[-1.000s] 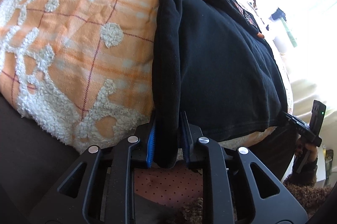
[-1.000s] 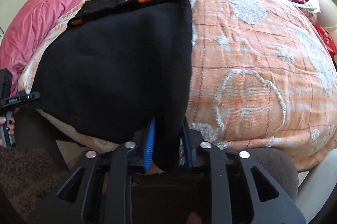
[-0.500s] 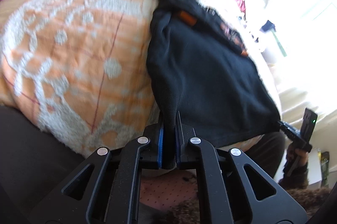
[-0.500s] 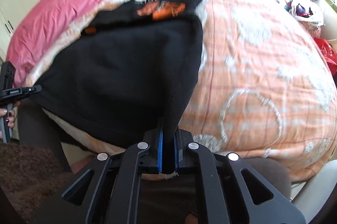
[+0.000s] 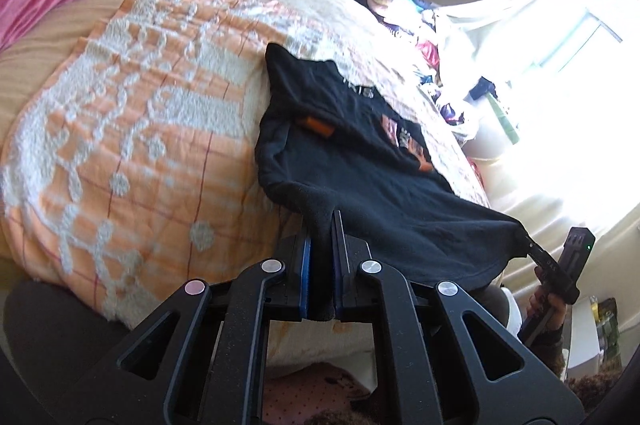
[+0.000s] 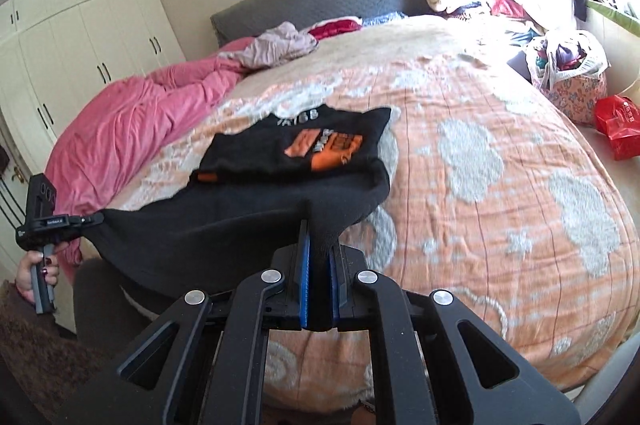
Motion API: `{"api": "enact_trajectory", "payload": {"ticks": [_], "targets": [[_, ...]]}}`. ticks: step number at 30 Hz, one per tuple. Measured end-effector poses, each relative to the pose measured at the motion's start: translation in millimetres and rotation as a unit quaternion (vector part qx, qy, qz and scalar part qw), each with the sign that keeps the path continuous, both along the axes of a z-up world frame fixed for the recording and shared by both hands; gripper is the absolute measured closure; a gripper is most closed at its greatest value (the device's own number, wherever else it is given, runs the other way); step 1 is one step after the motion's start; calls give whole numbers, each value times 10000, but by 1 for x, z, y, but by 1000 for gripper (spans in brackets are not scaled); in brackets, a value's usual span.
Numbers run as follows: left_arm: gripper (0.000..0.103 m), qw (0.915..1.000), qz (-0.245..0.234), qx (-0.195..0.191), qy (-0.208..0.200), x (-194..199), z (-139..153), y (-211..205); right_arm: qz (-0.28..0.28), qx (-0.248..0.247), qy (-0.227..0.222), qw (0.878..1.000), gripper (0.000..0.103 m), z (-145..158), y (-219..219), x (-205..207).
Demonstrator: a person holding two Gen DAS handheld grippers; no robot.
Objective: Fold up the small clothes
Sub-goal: 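Lift the hem with both tools and fold it over toward the collar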
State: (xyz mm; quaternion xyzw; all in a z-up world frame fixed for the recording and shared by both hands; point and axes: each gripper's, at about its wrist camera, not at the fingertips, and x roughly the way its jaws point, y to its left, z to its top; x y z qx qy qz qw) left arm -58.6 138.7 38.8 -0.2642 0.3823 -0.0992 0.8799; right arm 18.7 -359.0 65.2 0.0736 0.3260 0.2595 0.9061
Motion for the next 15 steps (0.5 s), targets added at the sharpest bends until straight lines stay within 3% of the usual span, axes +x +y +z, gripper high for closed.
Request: {"api": "enact_trajectory", "payload": {"ticks": [15], "targets": [[101,9981,210,2,-582,64,40,11,-346,201,-561,9976,97,31,14,54]]}}
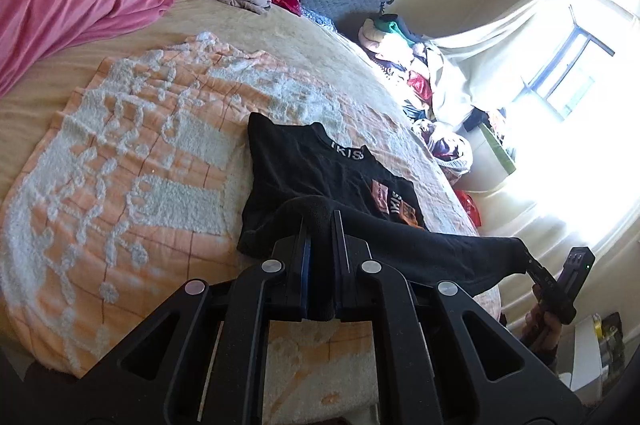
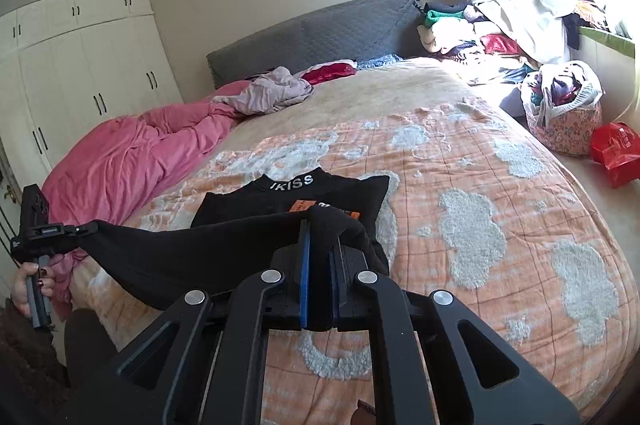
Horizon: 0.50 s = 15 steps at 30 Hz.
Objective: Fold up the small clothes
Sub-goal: 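Lift the hem with both tools and fold it over toward the collar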
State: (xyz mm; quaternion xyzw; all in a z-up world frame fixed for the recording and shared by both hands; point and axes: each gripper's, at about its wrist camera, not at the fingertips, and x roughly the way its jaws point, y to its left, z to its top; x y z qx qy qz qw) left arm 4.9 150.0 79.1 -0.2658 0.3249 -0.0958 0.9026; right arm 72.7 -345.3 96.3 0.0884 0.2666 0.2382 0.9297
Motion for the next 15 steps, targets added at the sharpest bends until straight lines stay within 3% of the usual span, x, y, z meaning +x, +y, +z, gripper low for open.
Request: {"api": "enact_trajectory", "payload": {"ticks": [15], "targets": [[101,9996,193,7,-187,70,7,9,-280,98,133,9995,96,4,14,69]]}}
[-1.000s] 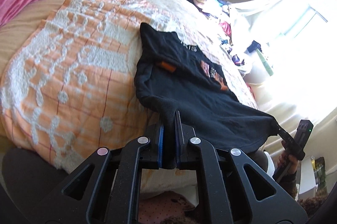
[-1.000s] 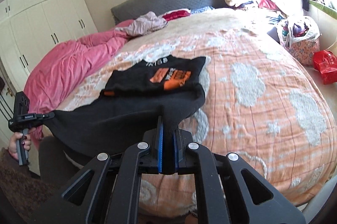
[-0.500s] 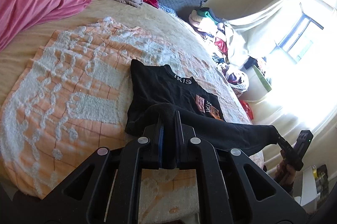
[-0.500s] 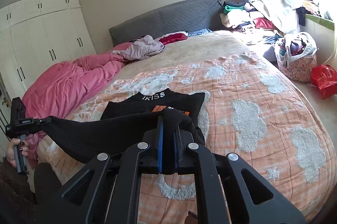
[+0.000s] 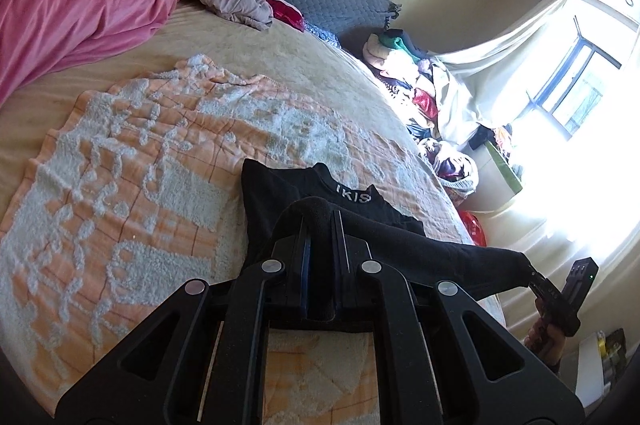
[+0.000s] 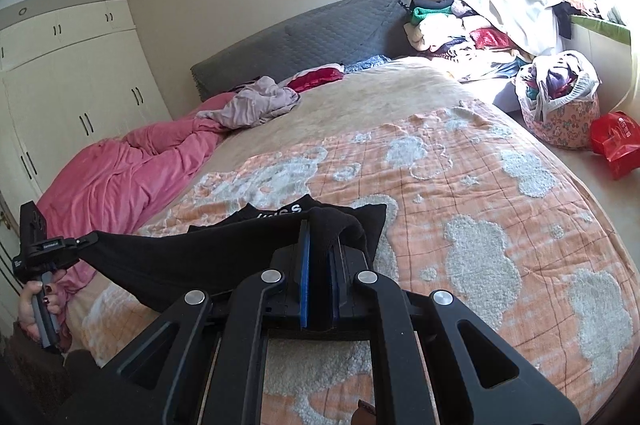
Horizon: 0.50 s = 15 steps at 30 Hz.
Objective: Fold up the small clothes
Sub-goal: 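Lift the hem with both tools and fold it over toward the collar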
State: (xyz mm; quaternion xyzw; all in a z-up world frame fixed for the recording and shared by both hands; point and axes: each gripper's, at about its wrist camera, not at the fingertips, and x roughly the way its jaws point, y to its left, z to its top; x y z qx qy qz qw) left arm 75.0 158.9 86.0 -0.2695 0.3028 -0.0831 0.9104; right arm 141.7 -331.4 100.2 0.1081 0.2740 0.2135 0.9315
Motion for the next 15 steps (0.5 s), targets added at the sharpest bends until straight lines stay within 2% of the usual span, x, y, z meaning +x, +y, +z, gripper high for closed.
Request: {"api": "enact_trajectory", "payload": {"ticks": [15], "targets": [[101,9994,116,129,300,66,-34,14,-200,-436,334,9983,96,-21,26,66]]}}
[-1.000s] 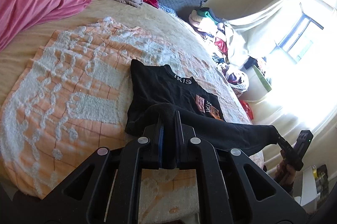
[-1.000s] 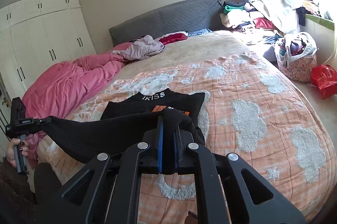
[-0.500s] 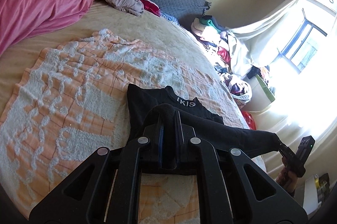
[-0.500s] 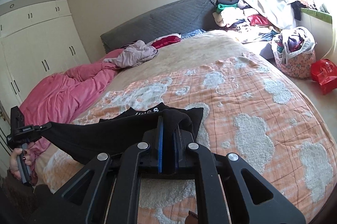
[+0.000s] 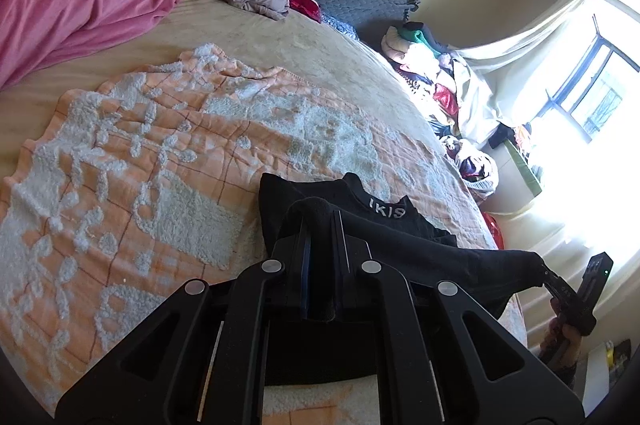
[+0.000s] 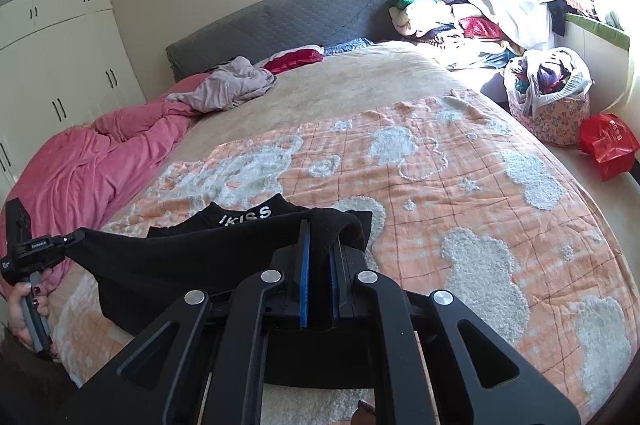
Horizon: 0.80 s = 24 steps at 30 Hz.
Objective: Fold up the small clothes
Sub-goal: 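Lift the hem with both tools and fold it over toward the collar, then lay the hem down near the collar and open both tools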
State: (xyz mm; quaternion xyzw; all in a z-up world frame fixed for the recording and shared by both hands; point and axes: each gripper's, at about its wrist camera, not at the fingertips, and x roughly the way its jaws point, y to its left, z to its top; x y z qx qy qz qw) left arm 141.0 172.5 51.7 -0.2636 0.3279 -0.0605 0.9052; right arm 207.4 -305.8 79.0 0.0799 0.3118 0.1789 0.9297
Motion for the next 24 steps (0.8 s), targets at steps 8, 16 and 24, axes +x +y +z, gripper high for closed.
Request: {"api": "enact_trajectory", "payload": {"ticks": [8,16,24], "targets": [[100,9998,41,114,146,20,-25,3,-80,-145,310,9994,96,-26,11,35],[100,9995,99,168,245,33,-43,2,-202,-167,482,9985,96,-56,10,51],[73,9976,340,583,145,26,-34,-2,-349,-530,143,9979,61,-55,7,47]]}}
